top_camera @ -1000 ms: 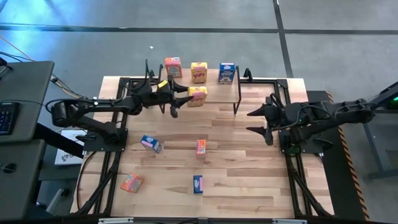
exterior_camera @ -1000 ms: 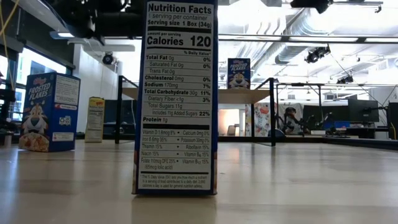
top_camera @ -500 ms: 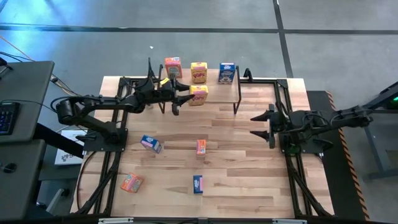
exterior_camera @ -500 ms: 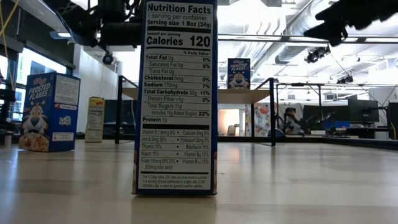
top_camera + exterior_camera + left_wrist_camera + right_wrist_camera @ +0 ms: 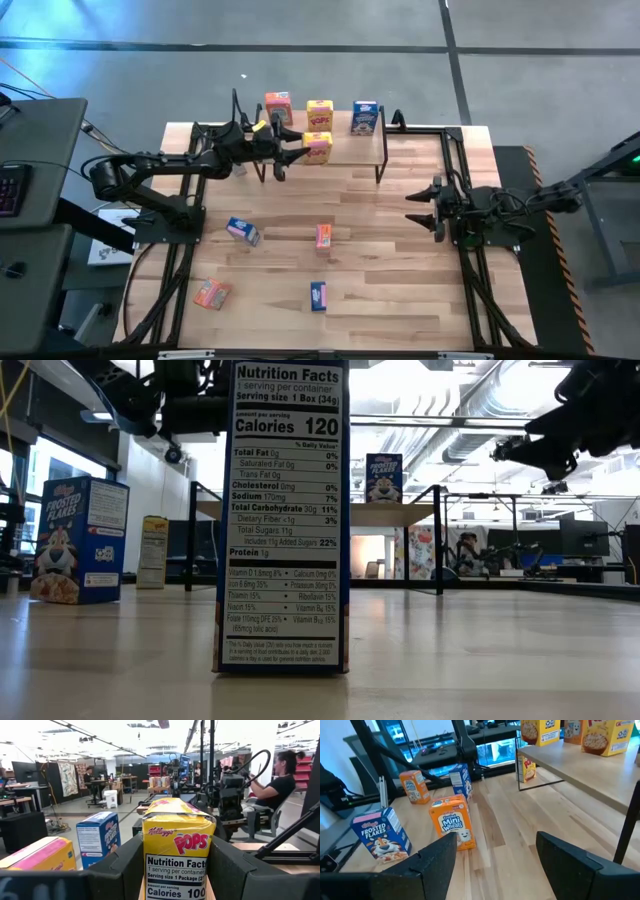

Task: Stack cereal on shelf
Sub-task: Put the right yellow cereal box on the shelf aligned with the other yellow cereal box

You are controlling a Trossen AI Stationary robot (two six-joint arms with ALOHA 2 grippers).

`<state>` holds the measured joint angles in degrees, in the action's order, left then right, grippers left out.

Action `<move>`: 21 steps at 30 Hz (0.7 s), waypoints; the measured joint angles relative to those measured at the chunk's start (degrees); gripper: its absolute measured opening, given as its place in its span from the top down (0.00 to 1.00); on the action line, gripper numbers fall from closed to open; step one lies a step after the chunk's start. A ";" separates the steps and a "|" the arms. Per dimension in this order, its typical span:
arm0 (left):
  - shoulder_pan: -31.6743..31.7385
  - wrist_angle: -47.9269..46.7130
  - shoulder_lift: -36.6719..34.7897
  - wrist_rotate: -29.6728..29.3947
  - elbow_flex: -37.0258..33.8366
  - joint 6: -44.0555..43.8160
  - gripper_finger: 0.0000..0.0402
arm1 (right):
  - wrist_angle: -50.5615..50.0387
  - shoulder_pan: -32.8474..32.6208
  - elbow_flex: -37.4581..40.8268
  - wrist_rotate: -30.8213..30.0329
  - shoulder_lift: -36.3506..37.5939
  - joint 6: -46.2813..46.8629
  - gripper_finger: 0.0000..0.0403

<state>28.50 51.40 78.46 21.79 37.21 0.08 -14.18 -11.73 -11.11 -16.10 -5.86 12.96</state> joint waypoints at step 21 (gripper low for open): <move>0.03 -0.05 0.00 0.24 0.00 0.04 0.57 | -2.45 0.07 3.96 5.09 5.59 4.73 0.34</move>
<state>28.53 51.35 78.46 22.03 37.21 0.12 -16.63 -11.66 -7.15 -11.01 -0.27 17.68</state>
